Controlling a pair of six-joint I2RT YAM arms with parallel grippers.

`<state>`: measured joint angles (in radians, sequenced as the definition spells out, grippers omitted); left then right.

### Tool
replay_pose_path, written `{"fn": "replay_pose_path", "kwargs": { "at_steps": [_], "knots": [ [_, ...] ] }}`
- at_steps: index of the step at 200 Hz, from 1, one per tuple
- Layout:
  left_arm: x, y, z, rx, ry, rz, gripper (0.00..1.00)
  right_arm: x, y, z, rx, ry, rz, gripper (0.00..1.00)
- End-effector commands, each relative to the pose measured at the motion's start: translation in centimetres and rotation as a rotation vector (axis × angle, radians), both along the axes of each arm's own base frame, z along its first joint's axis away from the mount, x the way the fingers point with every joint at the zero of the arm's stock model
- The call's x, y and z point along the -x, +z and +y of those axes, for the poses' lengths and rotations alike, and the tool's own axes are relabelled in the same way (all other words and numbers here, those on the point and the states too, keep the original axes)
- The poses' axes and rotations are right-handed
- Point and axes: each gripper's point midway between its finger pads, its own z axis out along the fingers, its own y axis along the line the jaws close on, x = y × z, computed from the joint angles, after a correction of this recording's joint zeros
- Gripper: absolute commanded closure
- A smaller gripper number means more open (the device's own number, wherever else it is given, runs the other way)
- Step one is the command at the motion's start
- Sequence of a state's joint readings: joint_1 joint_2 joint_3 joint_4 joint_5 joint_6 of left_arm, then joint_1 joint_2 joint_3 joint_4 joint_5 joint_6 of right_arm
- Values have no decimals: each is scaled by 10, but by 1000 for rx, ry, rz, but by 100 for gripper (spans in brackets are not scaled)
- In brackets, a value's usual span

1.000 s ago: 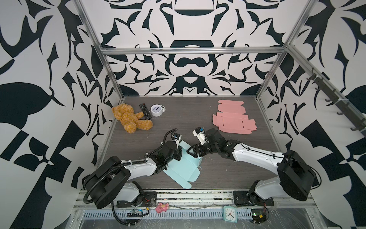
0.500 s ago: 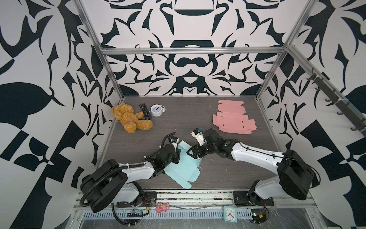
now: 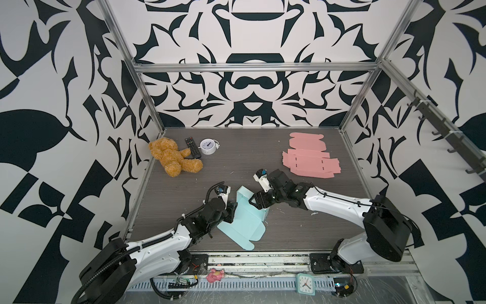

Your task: Fold the paper box

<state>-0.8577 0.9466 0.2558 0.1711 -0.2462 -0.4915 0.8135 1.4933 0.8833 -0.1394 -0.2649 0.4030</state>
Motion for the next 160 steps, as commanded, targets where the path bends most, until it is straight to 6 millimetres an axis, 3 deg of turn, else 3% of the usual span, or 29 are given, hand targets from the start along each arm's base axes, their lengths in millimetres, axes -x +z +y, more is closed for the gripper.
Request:
{"fn": "replay_pose_path", "kwargs": {
  "at_steps": [1,50,160],
  "knots": [
    [10,-6,8,-18,21,81,58,-7,13,6,-9,-1,-37,27],
    [19,1,9,17,29,139,58,-7,11,7,-14,-2,-31,34],
    [26,21,18,13,45,156,57,-13,8,6,-35,-21,-24,39]
  ]
}}
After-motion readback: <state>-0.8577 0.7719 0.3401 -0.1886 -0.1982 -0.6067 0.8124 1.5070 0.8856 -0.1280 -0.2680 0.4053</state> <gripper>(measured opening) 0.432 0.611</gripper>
